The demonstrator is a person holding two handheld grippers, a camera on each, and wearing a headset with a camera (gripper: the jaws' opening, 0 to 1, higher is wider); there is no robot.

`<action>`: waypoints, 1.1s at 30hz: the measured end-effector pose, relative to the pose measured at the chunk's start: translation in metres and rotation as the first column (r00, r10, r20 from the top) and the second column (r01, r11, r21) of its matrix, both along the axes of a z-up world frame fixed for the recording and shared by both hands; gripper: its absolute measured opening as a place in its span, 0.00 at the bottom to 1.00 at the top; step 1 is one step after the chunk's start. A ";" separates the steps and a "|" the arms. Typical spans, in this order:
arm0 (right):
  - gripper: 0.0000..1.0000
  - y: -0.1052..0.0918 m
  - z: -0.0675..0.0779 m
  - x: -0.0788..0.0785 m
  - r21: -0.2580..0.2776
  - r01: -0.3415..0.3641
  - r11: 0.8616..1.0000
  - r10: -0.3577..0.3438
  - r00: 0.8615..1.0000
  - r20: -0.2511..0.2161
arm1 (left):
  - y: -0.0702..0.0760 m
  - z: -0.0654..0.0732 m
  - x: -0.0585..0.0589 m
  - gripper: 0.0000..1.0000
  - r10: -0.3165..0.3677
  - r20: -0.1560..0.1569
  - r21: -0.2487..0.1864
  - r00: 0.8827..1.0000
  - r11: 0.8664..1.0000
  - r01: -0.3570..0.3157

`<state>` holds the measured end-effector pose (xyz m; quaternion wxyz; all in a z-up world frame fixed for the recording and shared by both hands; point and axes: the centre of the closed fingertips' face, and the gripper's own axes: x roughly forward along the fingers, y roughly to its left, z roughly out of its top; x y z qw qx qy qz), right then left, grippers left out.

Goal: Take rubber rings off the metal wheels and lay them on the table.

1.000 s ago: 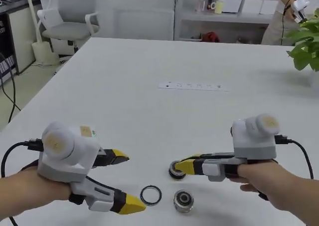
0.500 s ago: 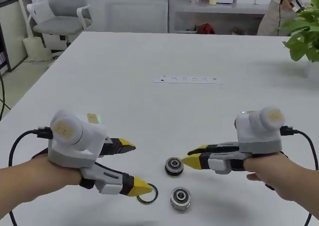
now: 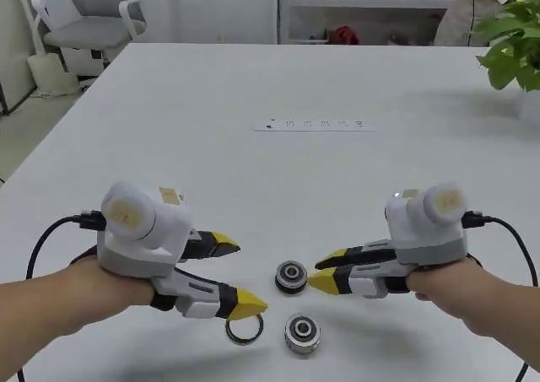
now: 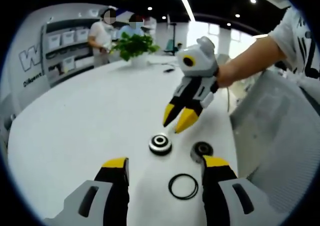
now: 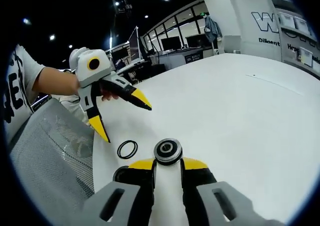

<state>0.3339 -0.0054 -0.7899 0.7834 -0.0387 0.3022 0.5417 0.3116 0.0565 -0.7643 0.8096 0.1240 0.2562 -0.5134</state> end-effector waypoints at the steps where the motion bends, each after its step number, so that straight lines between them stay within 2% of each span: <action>1: 0.16 0.000 -0.001 0.000 -0.002 -0.002 1.000 0.002 1.000 0.000 | -0.001 -0.001 0.002 0.58 0.003 -0.002 -0.003 1.000 1.000 -0.003; 10: 0.17 0.004 -0.010 -0.001 -0.031 -0.020 0.999 0.021 1.000 0.021 | -0.013 -0.008 0.008 0.54 0.004 -0.011 -0.013 1.000 1.000 -0.004; 14: 0.18 0.005 -0.013 -0.001 -0.042 -0.022 0.999 0.023 0.999 0.026 | -0.018 -0.010 0.009 0.51 -0.010 0.000 -0.004 1.000 1.000 0.010; 20: 0.17 0.008 -0.015 -0.001 -0.041 -0.025 0.999 0.026 0.999 0.034 | -0.025 -0.012 0.012 0.47 -0.010 0.003 -0.010 1.000 1.000 0.010; 28: 0.16 0.011 -0.017 0.000 -0.042 -0.020 0.999 0.022 0.999 0.046 | -0.034 -0.016 0.013 0.44 -0.030 0.014 0.004 0.999 1.000 0.030; 33: 0.16 0.011 -0.017 0.000 -0.038 -0.015 0.999 0.017 0.999 0.047 | -0.036 -0.019 0.017 0.37 -0.028 0.018 0.011 0.999 1.000 0.028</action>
